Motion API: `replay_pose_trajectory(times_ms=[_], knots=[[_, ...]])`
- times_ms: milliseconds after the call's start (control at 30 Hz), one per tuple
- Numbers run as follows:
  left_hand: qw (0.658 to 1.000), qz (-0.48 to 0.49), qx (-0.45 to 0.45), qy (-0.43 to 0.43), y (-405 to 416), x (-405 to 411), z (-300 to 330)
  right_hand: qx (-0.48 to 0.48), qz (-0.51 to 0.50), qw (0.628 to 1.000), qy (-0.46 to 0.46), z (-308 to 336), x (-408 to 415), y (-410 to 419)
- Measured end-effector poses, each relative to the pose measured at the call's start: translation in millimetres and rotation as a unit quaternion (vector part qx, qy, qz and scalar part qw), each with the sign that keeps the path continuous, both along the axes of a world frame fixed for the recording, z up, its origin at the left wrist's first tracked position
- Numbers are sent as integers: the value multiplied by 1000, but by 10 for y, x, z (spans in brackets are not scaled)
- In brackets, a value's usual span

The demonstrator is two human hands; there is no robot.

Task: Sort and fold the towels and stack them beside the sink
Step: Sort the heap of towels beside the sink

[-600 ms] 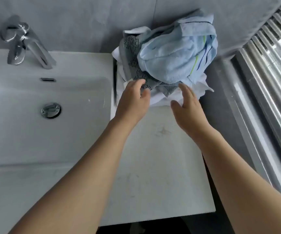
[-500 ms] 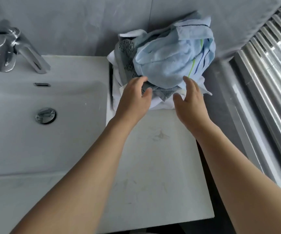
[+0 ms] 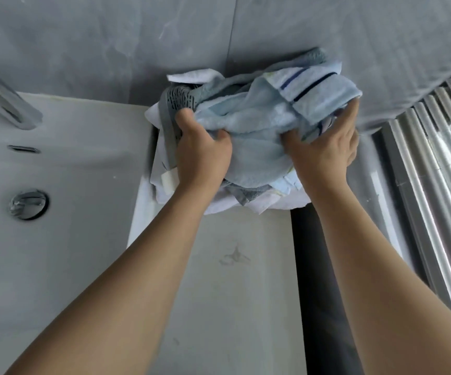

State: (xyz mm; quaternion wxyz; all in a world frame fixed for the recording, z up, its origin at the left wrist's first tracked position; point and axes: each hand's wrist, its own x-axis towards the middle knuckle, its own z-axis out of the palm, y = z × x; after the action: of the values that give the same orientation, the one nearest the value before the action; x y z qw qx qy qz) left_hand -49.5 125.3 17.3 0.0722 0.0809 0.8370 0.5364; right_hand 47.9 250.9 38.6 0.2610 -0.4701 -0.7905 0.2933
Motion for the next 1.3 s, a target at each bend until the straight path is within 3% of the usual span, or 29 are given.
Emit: replay_pose_trajectory(times_ms=[100, 267, 367, 467, 567, 700, 833, 1133, 1300], knots=[[995, 27, 58, -78, 11, -58, 25, -24, -15, 999, 15, -14, 7, 35], [993, 24, 34, -106, 22, -56, -51, -23, -2, 999, -41, 12, -34, 88], [984, 29, 132, -118, 7, -19, 19, 0, -7, 999, -52, 11, -22, 109], [970, 43, 193, -143, -18, 17, 131, 19, -23, 999, -18, 12, -5, 96], [956, 13, 234, -173, -25, 18, 191, 67, 11, 995, 74, 8, 21, 40], [948, -55, 195, -243, -13, 4, 202, 85, 53, 985, 137, 12, 73, -71], [960, -54, 164, -221, -5, 27, 196, 76, 71, 981, 165, 16, 103, -53], [955, -49, 244, -164, -5, 104, 255, 33, 76, 979, 187, 75, 179, -130], [941, -83, 281, -170, -22, 175, 278, 87, 104, 976, 171, 90, 268, -143]])
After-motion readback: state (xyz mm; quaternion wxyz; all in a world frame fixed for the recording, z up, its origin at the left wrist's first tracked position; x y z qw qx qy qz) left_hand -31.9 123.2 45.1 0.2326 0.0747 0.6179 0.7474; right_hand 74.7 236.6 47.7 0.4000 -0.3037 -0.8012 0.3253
